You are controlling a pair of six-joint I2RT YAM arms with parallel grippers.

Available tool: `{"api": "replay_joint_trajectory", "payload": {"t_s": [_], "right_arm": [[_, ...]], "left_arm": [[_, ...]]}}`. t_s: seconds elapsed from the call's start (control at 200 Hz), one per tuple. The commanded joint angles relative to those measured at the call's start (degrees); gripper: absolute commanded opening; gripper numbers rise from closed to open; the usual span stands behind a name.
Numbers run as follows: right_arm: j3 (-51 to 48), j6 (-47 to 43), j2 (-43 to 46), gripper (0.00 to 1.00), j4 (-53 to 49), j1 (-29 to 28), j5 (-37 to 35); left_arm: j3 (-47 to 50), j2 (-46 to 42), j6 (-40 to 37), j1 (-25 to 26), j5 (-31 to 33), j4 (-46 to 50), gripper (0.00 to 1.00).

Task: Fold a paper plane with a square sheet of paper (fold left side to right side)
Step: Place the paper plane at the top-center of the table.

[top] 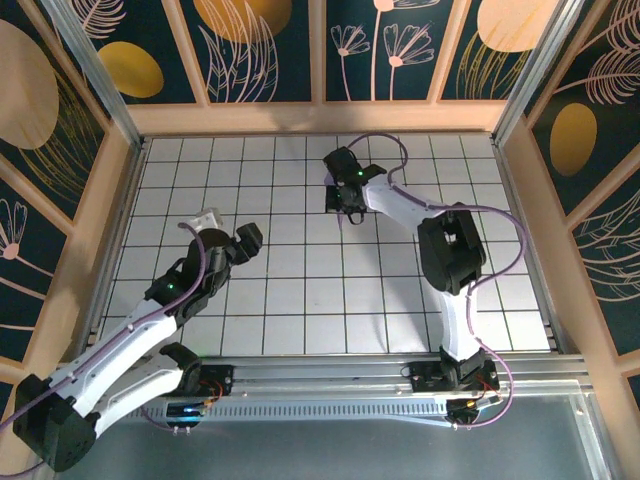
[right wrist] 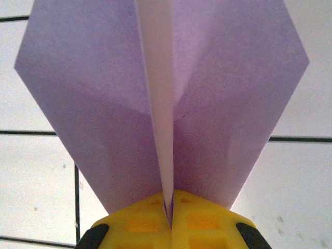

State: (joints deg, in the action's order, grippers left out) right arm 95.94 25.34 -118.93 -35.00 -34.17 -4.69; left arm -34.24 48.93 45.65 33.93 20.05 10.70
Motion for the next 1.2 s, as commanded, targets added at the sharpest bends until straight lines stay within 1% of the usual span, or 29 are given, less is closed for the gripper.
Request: {"api": "replay_joint_trajectory", "payload": {"t_s": [0.0, 0.26, 0.581, 0.801, 1.056, 1.196], "right_arm": [[4.8, -0.3, -3.6, 0.0, -4.0, 0.2, -1.1], [12.9, 0.7, -10.2, 0.0, -7.6, 0.2, -0.7], [17.9, 1.5, -15.5, 0.0, -9.7, 0.5, 0.5], [18.0, 1.6, -17.3, 0.0, -9.8, 0.7, 1.2], [16.2, 1.2, -17.3, 0.0, -8.6, 0.7, 1.7], [15.1, 1.0, -17.2, 0.05, -7.9, 0.7, 1.9]], "left_arm": [[1.9, -1.9, -0.7, 0.1, 1.7, 2.3, 0.87], [3.7, -2.2, -0.2, 0.2, 1.4, 2.8, 0.88], [3.2, 0.3, -0.9, 0.2, 0.3, 2.0, 0.88], [3.2, 0.6, -1.0, 0.2, 0.1, 1.4, 0.88], [3.2, 0.6, -0.8, 0.2, -0.4, 1.6, 0.88], [3.0, 0.2, -0.6, 0.2, -0.5, 1.4, 0.88]]}}
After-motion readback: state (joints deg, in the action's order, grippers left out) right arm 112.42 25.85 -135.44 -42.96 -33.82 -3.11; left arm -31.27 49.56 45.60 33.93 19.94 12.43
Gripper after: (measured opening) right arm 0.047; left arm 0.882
